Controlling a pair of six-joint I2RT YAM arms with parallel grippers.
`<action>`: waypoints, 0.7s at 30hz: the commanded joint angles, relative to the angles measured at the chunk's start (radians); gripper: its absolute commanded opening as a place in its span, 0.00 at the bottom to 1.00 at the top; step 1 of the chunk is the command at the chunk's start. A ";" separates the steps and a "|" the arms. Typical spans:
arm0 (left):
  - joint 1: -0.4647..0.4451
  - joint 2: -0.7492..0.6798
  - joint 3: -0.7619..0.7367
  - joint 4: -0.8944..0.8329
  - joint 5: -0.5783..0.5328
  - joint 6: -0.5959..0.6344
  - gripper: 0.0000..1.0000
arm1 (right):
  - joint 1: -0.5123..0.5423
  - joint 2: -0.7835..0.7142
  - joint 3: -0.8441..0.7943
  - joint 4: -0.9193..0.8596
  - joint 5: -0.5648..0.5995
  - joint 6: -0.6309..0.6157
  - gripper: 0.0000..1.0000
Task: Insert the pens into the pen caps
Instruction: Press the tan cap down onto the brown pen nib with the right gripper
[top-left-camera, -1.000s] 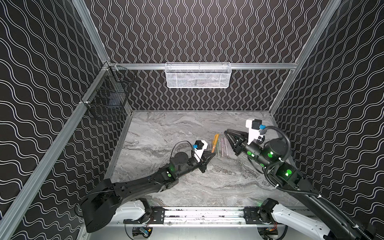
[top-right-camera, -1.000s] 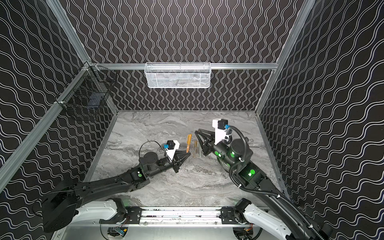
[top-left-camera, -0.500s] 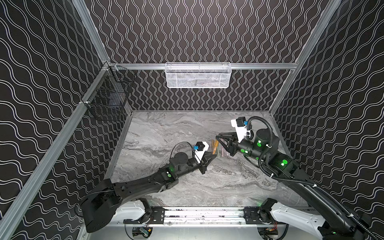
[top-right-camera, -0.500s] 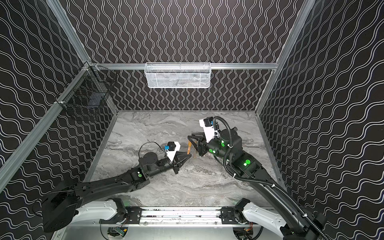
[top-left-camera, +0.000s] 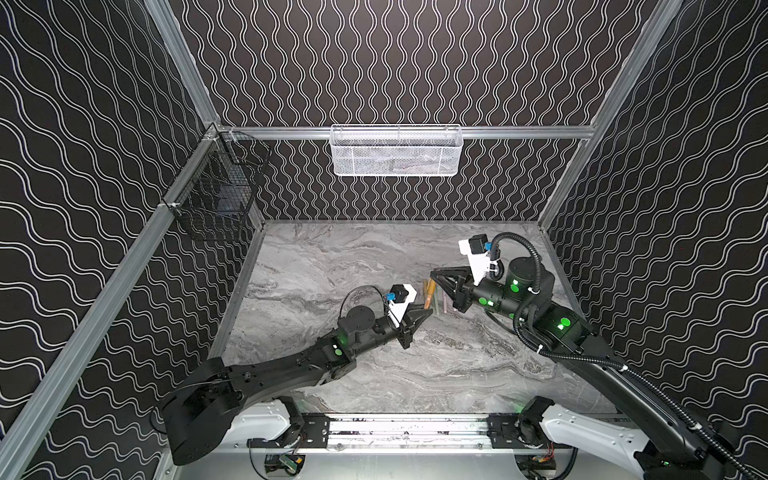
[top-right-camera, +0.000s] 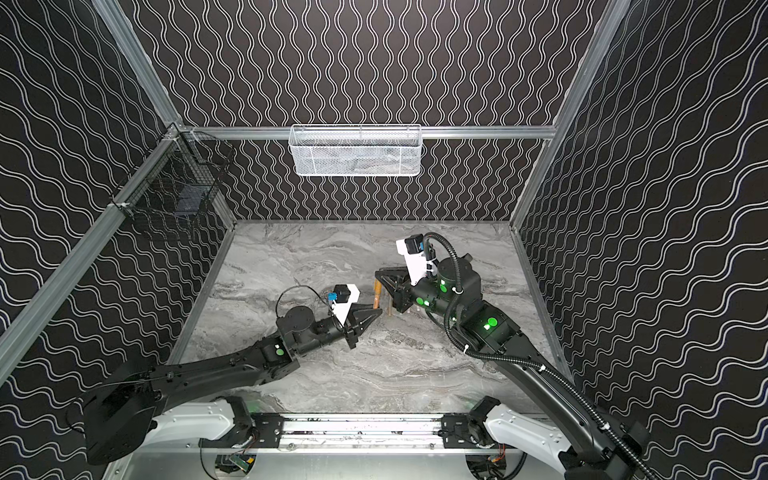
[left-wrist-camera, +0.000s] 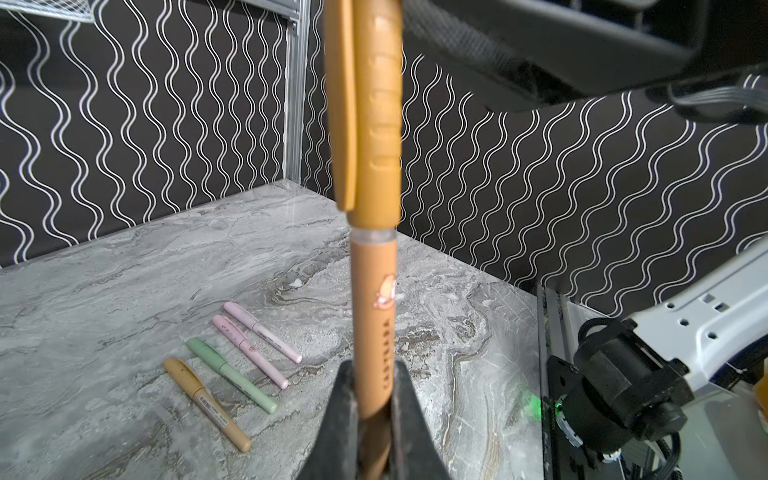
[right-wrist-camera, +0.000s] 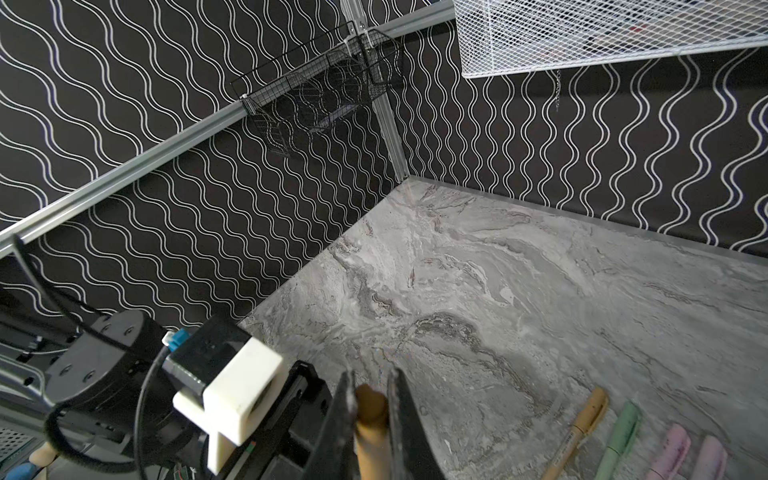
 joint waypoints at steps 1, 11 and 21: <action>-0.001 0.006 0.007 0.154 -0.050 0.024 0.00 | 0.003 0.000 -0.013 0.015 -0.064 0.019 0.06; 0.002 -0.019 0.091 0.266 -0.103 0.038 0.00 | 0.005 0.007 -0.073 0.043 -0.070 -0.015 0.04; 0.076 -0.037 0.230 0.294 -0.044 -0.026 0.00 | 0.005 -0.002 -0.204 0.141 -0.051 -0.042 0.04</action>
